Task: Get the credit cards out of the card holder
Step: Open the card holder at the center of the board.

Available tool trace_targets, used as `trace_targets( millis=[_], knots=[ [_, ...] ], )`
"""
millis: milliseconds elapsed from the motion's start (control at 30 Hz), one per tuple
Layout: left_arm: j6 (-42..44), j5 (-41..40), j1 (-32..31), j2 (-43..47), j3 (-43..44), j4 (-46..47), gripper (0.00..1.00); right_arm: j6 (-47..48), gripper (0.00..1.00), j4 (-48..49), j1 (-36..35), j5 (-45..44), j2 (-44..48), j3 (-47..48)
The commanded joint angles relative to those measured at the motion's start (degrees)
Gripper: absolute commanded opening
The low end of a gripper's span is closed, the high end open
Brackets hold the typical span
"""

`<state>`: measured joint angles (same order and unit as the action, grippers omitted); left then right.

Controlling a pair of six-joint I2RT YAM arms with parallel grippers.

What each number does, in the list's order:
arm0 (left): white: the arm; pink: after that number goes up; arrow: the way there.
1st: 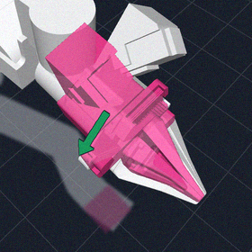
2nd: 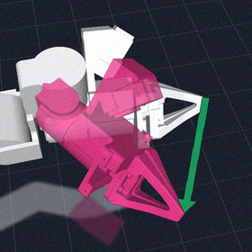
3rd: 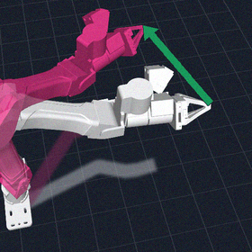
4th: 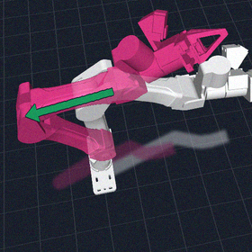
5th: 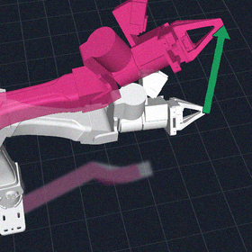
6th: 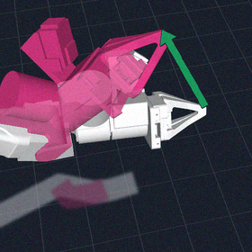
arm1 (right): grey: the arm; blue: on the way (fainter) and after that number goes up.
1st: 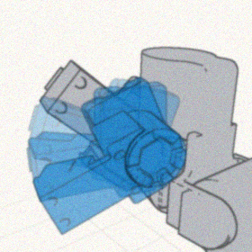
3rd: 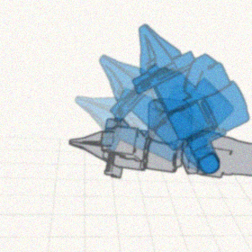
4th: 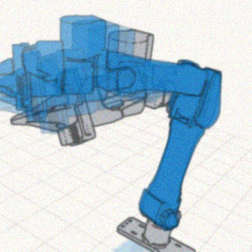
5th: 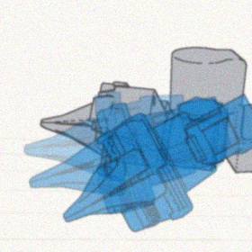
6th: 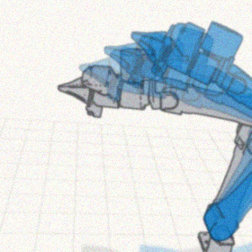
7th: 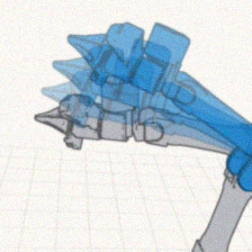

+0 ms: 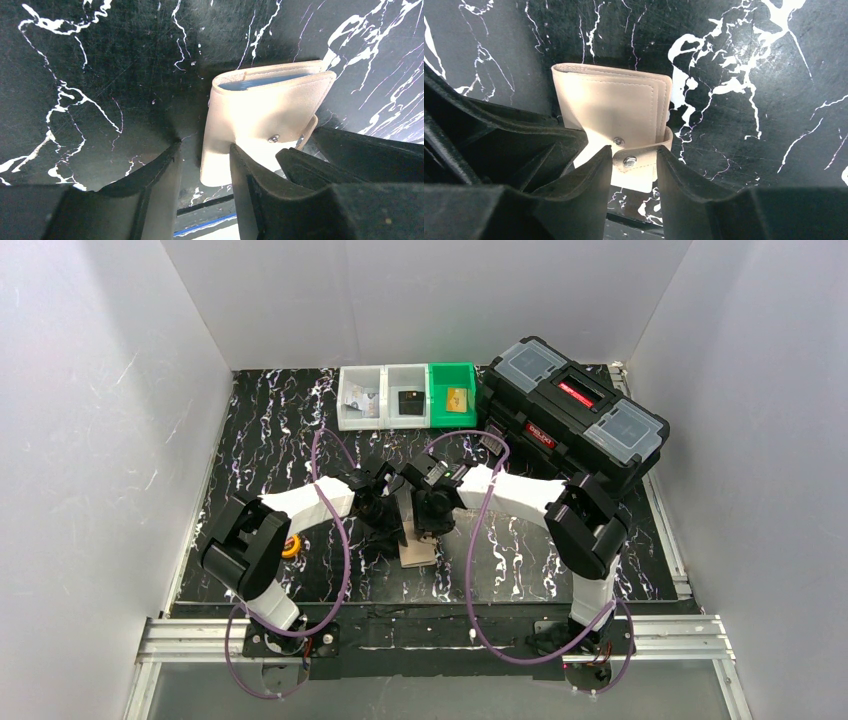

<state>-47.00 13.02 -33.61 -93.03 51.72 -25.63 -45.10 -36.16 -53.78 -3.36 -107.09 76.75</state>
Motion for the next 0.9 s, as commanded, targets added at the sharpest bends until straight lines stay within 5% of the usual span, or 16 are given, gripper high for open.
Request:
trace_targets(
  millis=[0, 300, 533, 867],
  knots=[
    [0.42, -1.65, -0.32, -0.66, -0.89, -1.77, 0.38, 0.30, 0.42, -1.82, -0.36, -2.86, 1.06, 0.25],
    [0.44, -1.94, -0.32, -0.53, -0.72, -2.31, 0.37, -1.38, 0.26, -1.35, -0.07, -4.83, 5.01, -5.55],
    [1.47, -2.40, -0.32, 0.49, -0.26, -3.11, 0.38, -1.92, 0.01, -1.24, 0.78, -5.50, 7.58, -7.53],
    [5.94, -6.79, -0.32, 6.17, 6.43, -10.95, 0.55, -2.09, 0.01, -2.99, 0.80, -4.84, 14.68, -6.09]
  ],
)
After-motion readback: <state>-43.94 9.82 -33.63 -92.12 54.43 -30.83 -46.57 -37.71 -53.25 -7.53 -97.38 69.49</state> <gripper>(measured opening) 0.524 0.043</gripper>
